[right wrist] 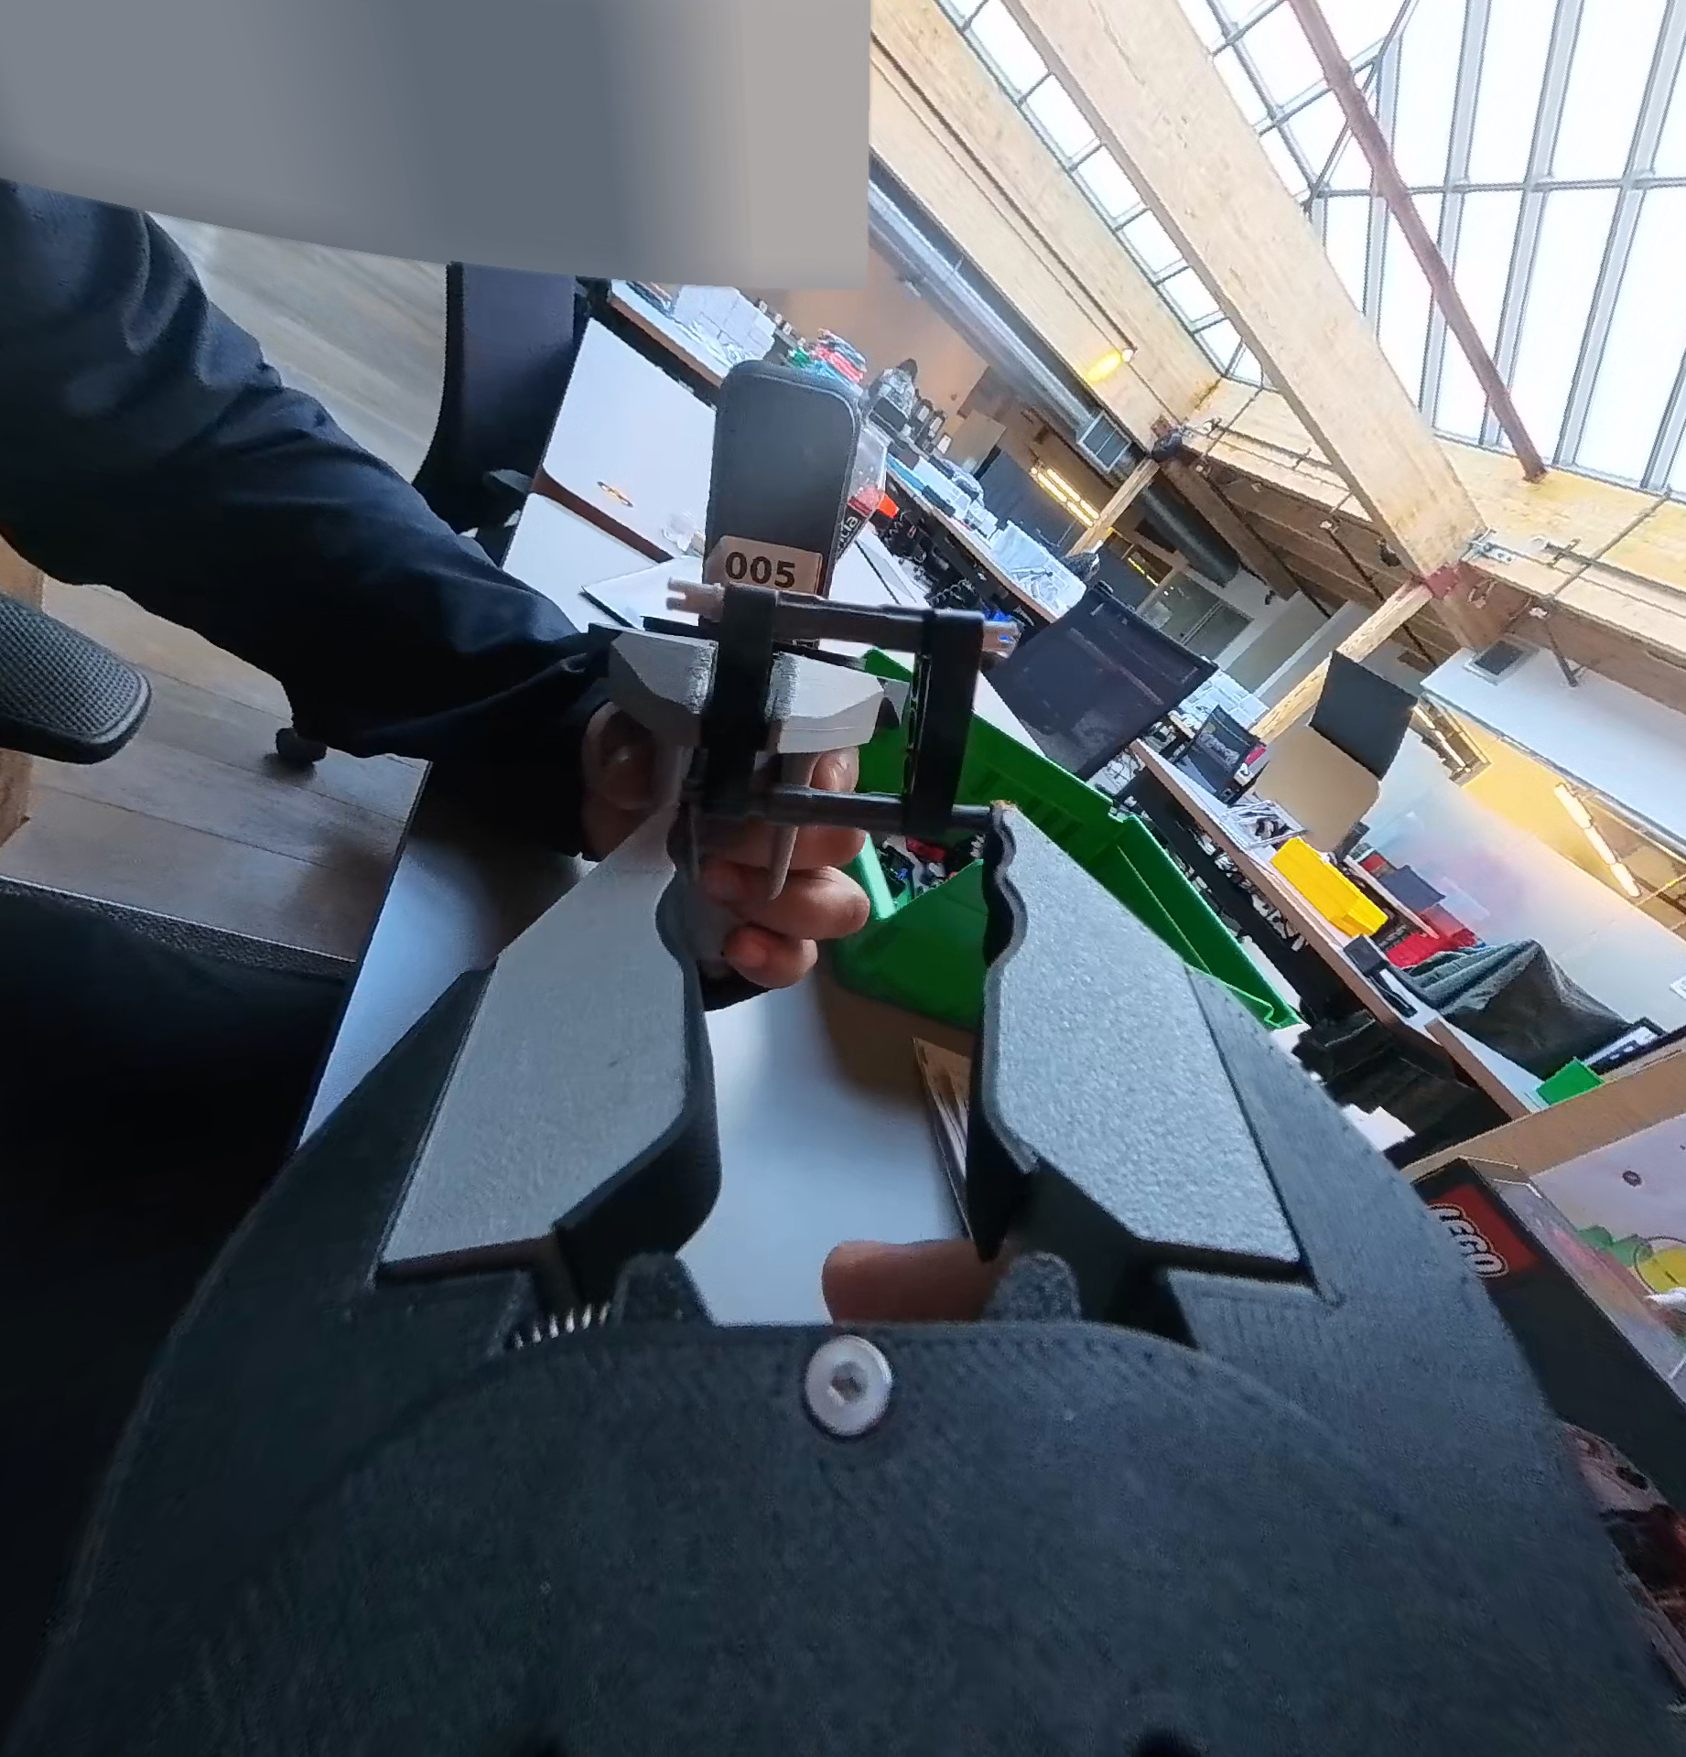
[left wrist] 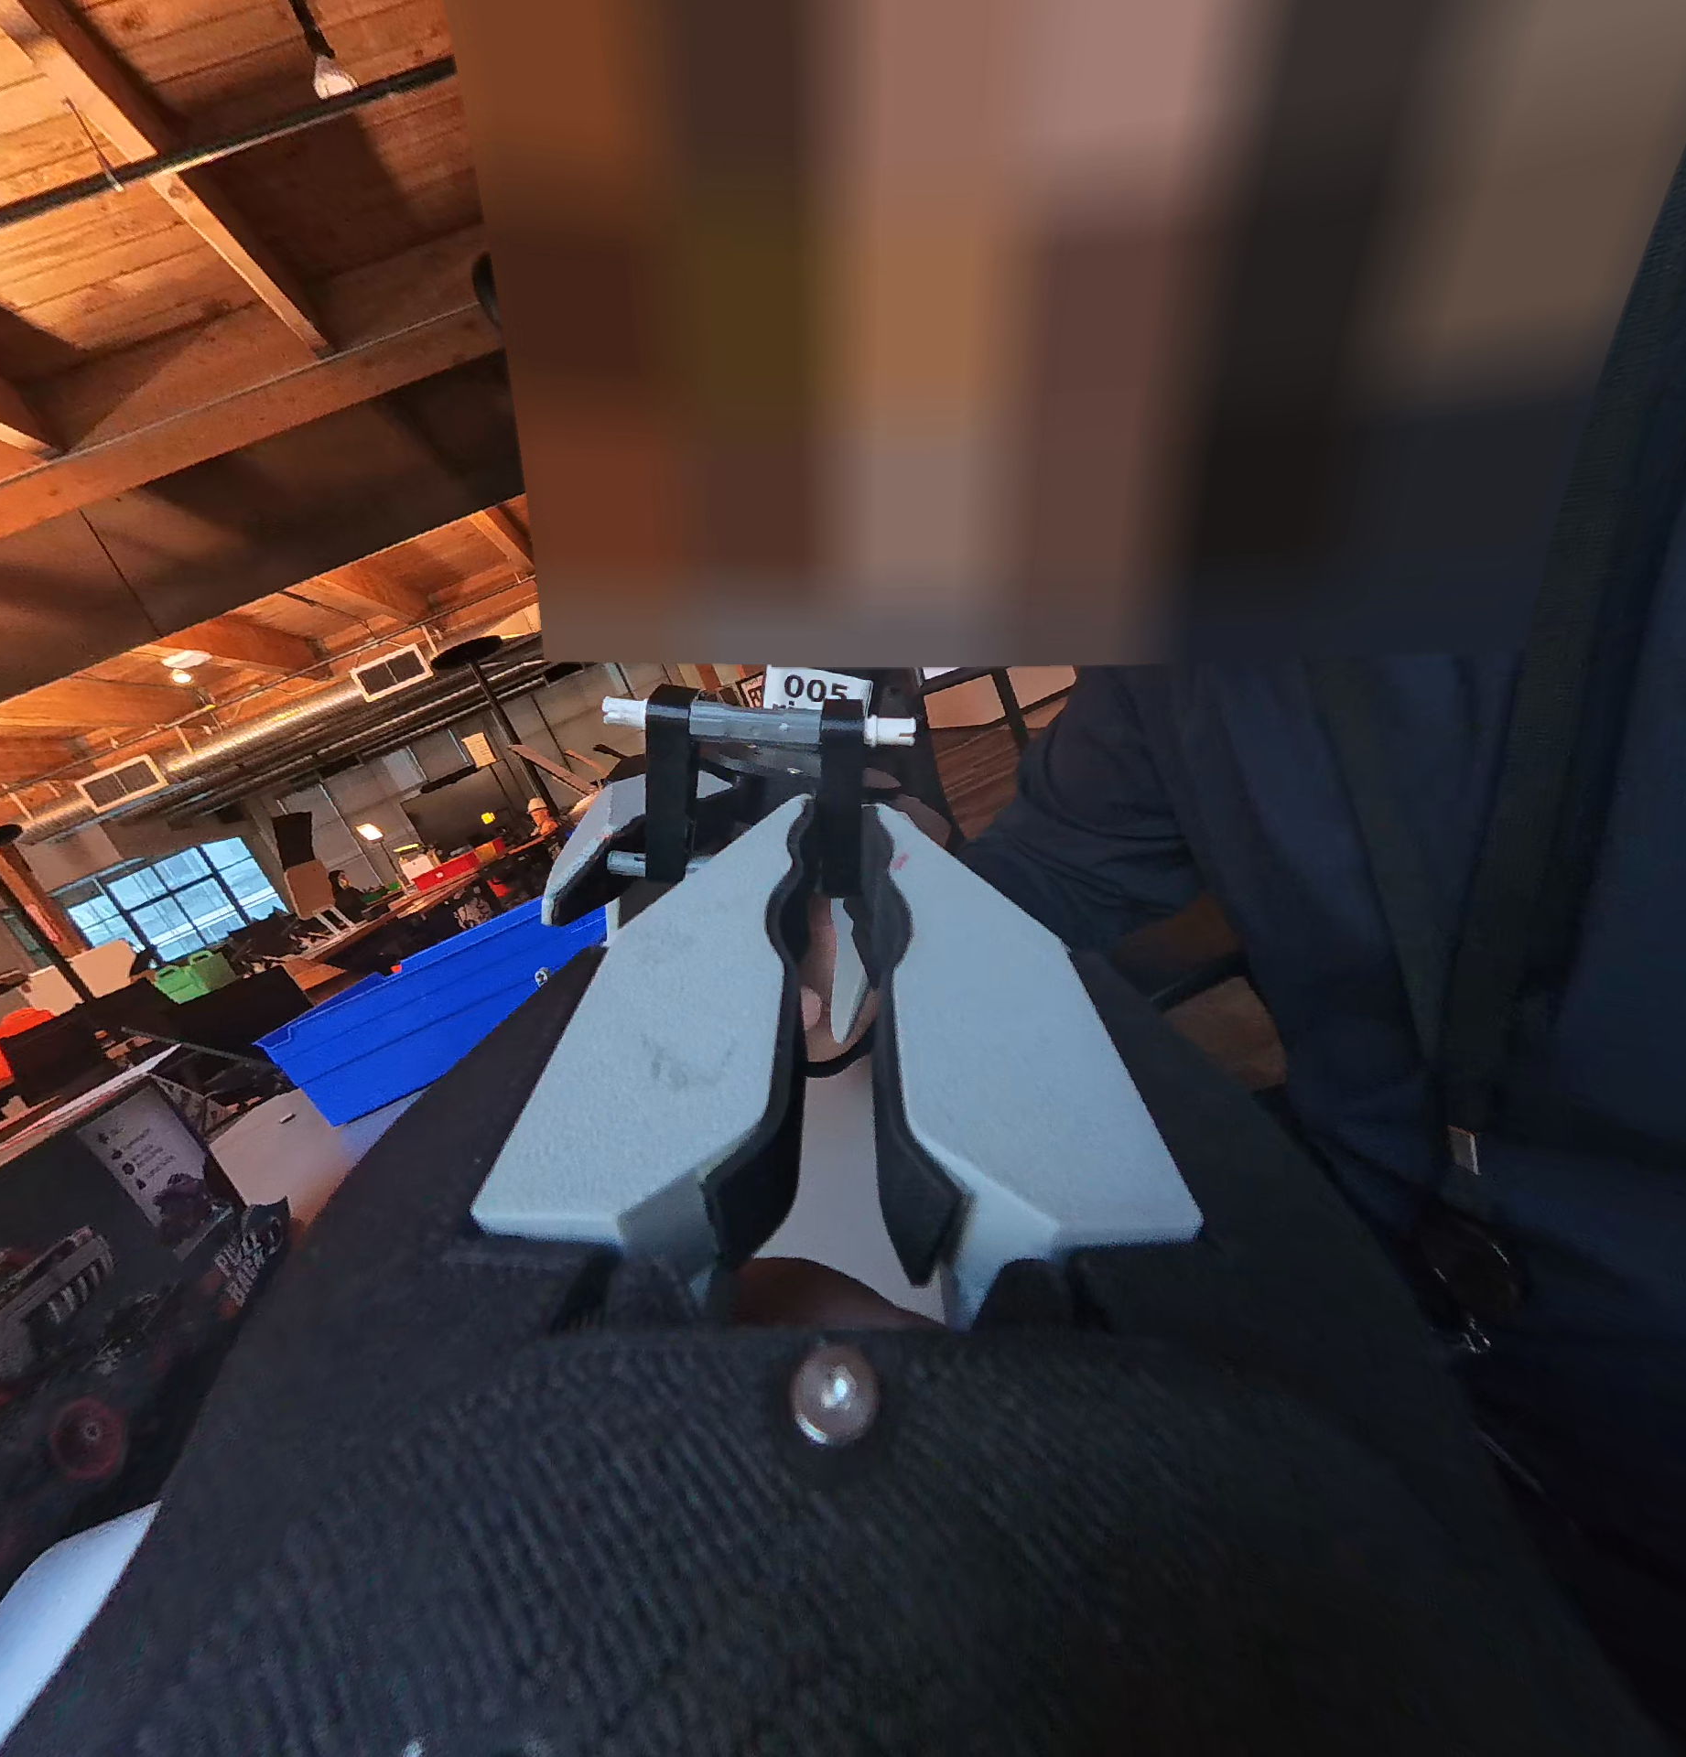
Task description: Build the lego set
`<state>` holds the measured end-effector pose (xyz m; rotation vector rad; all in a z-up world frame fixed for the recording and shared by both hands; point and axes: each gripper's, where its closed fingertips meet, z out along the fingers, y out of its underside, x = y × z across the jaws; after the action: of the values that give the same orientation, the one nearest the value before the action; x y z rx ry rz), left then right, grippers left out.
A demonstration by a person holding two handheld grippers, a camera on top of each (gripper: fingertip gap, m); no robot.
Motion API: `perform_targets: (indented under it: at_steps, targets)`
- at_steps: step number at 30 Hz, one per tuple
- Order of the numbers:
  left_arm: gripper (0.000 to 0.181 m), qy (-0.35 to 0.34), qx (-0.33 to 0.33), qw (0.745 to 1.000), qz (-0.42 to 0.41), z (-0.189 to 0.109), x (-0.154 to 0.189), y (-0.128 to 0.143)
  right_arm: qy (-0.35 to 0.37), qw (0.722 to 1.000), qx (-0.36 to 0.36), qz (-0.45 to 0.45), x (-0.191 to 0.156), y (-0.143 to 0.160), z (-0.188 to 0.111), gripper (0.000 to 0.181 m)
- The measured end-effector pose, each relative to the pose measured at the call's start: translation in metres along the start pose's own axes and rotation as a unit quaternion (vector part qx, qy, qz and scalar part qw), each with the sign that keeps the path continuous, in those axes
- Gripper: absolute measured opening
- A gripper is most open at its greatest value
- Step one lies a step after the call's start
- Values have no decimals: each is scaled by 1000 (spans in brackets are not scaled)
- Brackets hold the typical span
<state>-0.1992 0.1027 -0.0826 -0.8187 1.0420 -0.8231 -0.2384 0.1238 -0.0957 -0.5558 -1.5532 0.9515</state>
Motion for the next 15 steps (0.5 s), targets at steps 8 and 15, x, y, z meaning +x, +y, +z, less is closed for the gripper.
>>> perform_targets:
  at_steps: [8, 15]
  targets:
    - [5, -1, 3, 1000, 3, 0, 0, -2, -4, 1000, 3, 8, -1, -1, 0, 59]
    - [5, -4, 3, 1000, 7, 0, 0, -2, -4, 1000, 6, 18, 0, -2, 1, 59]
